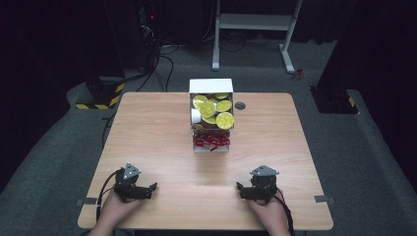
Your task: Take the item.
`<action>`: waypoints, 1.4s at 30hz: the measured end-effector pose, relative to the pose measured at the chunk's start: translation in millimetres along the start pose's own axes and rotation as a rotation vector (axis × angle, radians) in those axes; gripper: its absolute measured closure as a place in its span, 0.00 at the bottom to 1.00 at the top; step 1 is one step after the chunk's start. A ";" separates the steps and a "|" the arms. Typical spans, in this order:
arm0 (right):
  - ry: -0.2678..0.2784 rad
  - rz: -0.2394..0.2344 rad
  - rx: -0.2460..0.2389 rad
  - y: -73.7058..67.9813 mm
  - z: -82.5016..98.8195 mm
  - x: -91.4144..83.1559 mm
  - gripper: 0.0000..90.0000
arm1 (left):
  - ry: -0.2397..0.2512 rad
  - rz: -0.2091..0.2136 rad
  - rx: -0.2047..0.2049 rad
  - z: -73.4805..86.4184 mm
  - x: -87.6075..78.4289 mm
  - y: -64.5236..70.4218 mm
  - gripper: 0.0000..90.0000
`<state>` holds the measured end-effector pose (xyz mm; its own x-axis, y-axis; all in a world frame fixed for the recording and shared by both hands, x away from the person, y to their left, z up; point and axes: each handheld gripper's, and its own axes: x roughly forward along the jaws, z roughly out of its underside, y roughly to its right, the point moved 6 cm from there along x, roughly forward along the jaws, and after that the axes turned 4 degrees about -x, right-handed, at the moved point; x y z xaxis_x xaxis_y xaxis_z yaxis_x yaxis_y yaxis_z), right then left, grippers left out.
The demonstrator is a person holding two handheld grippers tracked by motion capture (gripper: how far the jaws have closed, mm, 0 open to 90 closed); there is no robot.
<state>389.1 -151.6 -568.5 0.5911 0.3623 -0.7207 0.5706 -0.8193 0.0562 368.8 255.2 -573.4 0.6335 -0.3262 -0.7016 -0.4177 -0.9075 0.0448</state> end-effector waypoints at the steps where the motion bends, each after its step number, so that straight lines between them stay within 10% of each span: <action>1: 0.000 -0.001 0.000 0.0 0.0 0.0 0.09 | 0.000 0.000 0.000 0.0 0.0 0.0 0.00; 27: 0.011 -0.002 -0.004 0.3 1.6 -2.9 0.11 | 0.000 -0.002 -0.002 -1.2 1.0 -0.5 0.00; 42: 0.136 0.014 -0.022 1.2 -16.3 -20.2 0.10 | 0.001 -0.001 -0.003 -1.4 1.1 -0.6 0.01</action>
<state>387.1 -152.6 -542.6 0.6702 0.4089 -0.6193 0.5734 -0.8151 0.0823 370.7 255.1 -573.3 0.6348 -0.3254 -0.7008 -0.4149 -0.9087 0.0462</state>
